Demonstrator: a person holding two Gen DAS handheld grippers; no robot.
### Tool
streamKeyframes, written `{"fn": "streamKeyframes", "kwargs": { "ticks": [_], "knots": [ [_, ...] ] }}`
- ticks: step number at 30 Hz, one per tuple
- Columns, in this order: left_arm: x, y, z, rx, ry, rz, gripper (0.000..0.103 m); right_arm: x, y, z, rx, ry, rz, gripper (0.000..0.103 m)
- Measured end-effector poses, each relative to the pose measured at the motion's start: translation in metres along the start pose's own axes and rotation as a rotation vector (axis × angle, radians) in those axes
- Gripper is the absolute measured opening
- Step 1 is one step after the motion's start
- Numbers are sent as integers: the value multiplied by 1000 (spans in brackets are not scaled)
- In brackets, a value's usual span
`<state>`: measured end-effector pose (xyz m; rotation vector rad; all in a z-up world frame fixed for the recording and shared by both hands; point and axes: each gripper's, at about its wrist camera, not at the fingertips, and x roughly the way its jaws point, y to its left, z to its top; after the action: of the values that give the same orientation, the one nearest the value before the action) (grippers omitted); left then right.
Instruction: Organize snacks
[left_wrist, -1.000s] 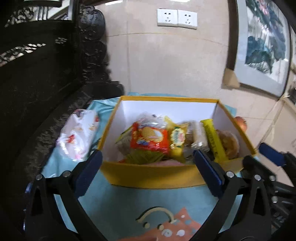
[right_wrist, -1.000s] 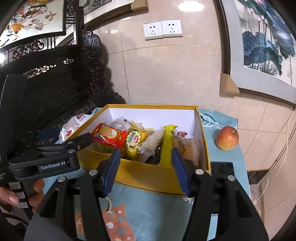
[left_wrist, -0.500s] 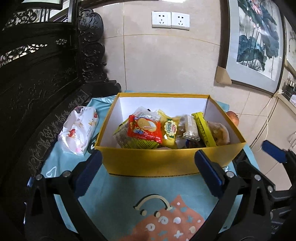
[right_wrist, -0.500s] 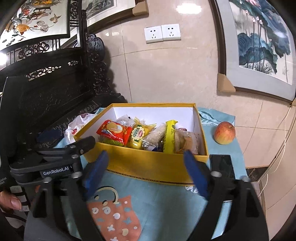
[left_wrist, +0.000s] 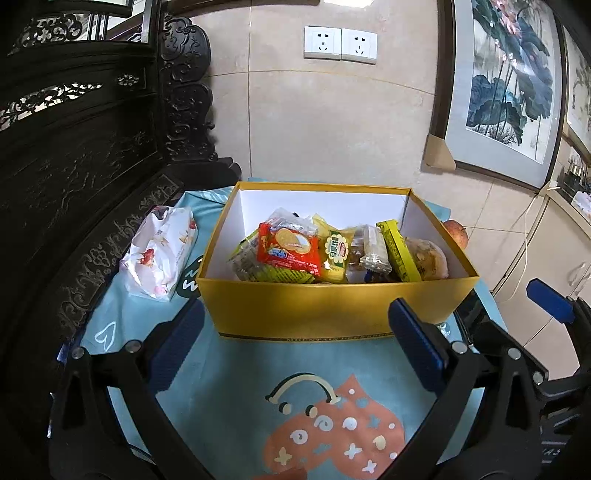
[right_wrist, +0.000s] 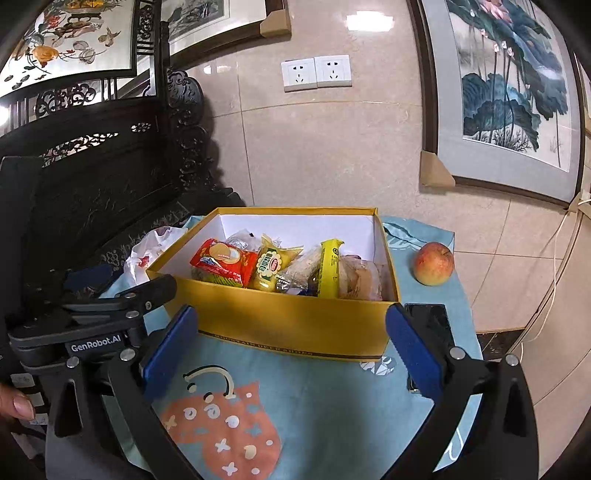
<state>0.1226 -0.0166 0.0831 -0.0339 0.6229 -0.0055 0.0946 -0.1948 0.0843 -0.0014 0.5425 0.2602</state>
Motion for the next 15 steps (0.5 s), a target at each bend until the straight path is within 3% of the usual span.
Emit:
{"fn": "streamKeyframes", "kwargs": {
  "ticks": [15],
  "knots": [
    [-7,1,-5,0,5,-1,101,-6,-1,-4,10,3,-10,102]
  ]
}}
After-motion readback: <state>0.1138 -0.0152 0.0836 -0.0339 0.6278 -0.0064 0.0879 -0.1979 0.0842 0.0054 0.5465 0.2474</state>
